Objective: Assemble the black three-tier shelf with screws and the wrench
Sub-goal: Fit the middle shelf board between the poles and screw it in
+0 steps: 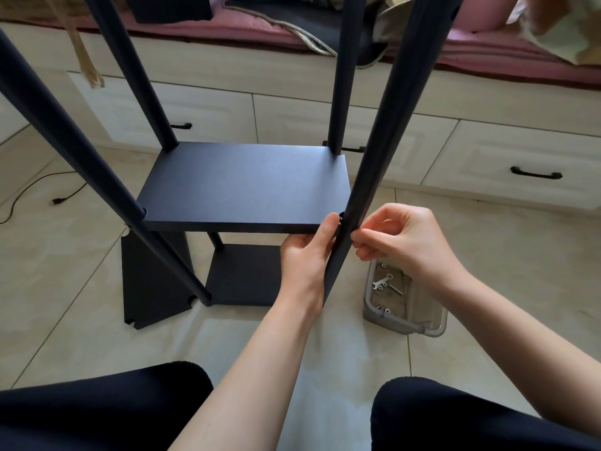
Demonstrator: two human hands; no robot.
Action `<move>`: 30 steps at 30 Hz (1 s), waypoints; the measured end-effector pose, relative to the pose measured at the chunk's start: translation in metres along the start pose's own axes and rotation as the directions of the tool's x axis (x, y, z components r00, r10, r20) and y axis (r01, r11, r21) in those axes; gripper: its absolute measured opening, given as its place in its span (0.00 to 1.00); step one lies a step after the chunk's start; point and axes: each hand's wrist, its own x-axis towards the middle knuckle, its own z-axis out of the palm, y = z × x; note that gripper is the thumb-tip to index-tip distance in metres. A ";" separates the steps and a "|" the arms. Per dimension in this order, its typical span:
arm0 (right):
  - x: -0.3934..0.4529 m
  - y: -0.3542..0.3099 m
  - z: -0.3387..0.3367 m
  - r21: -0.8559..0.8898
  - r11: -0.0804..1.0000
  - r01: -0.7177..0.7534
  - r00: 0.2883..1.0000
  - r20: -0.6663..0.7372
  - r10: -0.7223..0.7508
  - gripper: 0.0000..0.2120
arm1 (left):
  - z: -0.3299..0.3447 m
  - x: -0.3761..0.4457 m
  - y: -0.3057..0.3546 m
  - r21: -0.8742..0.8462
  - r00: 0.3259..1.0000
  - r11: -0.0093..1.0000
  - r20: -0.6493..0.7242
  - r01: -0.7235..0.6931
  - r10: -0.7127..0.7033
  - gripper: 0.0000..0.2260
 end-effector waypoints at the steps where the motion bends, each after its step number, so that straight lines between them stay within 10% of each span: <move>1: -0.001 0.000 -0.001 -0.021 1.000 0.012 1.000 0.006 -0.012 0.06 | 0.000 0.000 -0.001 -0.001 1.000 1.000 -0.013 0.002 -0.002 0.07; 9: 0.000 -0.008 -0.012 -0.144 0.980 0.139 0.979 0.172 -0.114 0.19 | 0.000 -0.002 -0.003 0.003 1.000 1.000 -0.007 0.024 -0.024 0.07; 30: 0.009 -0.002 -0.006 -0.298 0.917 0.264 0.959 0.186 -0.215 0.16 | 0.001 -0.006 -0.001 0.017 0.999 1.000 -0.042 -0.010 0.011 0.12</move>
